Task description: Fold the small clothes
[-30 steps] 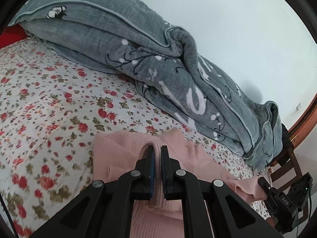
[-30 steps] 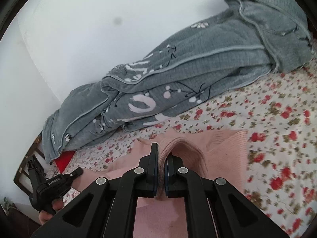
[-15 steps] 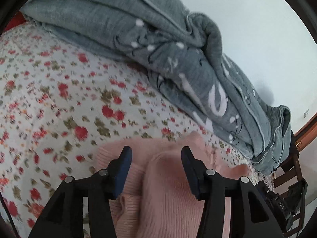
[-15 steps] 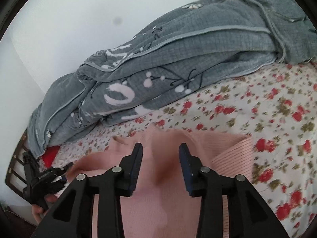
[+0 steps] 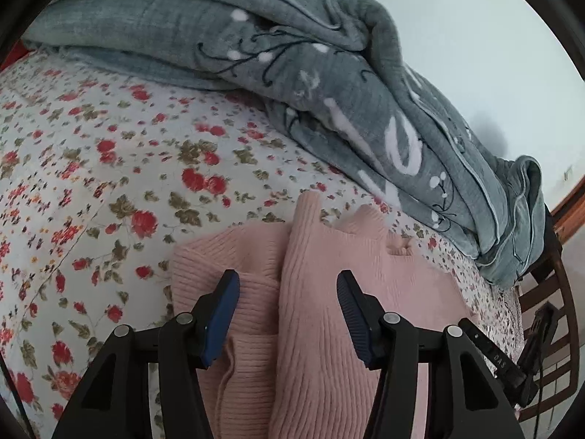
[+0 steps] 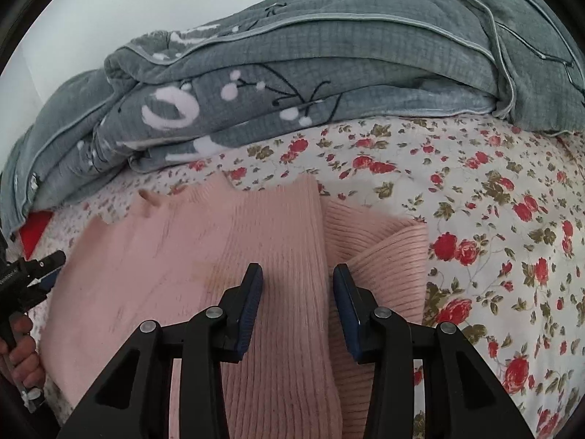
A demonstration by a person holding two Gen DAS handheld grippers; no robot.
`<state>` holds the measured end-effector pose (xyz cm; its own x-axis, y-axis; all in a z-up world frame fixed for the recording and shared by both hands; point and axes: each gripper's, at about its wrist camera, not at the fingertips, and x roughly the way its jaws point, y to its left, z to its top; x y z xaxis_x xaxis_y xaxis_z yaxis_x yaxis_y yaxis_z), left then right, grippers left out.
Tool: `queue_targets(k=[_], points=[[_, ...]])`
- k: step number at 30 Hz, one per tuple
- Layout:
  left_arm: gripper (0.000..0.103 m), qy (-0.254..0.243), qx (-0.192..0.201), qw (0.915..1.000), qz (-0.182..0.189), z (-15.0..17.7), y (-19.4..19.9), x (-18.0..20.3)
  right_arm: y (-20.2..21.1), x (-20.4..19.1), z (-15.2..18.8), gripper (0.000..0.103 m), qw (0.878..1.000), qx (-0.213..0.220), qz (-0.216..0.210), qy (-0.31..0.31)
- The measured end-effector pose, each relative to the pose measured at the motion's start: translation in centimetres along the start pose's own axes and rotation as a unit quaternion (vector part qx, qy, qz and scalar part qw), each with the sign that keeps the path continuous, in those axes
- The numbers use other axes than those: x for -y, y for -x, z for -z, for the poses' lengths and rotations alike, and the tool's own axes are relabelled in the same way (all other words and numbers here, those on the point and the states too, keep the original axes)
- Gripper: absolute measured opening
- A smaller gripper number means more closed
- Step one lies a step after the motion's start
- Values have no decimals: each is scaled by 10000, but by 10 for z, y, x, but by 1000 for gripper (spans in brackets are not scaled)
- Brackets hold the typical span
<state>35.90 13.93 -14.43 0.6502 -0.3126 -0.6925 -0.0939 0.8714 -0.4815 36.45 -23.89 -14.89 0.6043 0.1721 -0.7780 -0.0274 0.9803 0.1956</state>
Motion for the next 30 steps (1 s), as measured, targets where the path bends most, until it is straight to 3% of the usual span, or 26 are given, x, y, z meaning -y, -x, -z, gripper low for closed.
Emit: queue_targets(k=[4, 6, 8, 12, 18, 20, 22, 24, 26, 30], points=[[45, -95, 245, 9997, 4, -2, 1, 1, -1, 0, 1, 11, 10000, 13, -8, 21], [34, -144, 236, 9996, -22, -3, -4, 0, 0, 1, 3, 9, 10000, 67, -16, 21], [10, -154, 199, 9997, -17, -3, -8, -1, 2, 0, 3, 9, 9999, 106, -39, 21], [7, 19, 128, 9999, -16, -2, -6, -8, 4, 3, 2, 8, 9999, 77, -142, -57], [7, 383, -29, 9992, -63, 0, 4, -19, 30, 11, 0, 8, 9986, 284, -378, -216], [7, 253, -74, 9992, -289, 3, -1, -16, 24, 11, 1, 8, 9994, 233, -208, -140], [7, 104, -87, 9989, -443, 6, -4, -11, 3, 12, 6, 8, 9998, -138, 15, -149], [10, -26, -78, 9987, -511, 6, -1, -6, 6, 12, 5, 8, 9999, -60, 61, -115], [26, -147, -38, 9985, -534, 6, 7, 0, 16, 10, 2, 16, 9999, 11, 112, -61], [46, -417, 403, 9975, -401, 6, 34, 14, 44, 8, 4, 36, 9991, 300, 273, 83]])
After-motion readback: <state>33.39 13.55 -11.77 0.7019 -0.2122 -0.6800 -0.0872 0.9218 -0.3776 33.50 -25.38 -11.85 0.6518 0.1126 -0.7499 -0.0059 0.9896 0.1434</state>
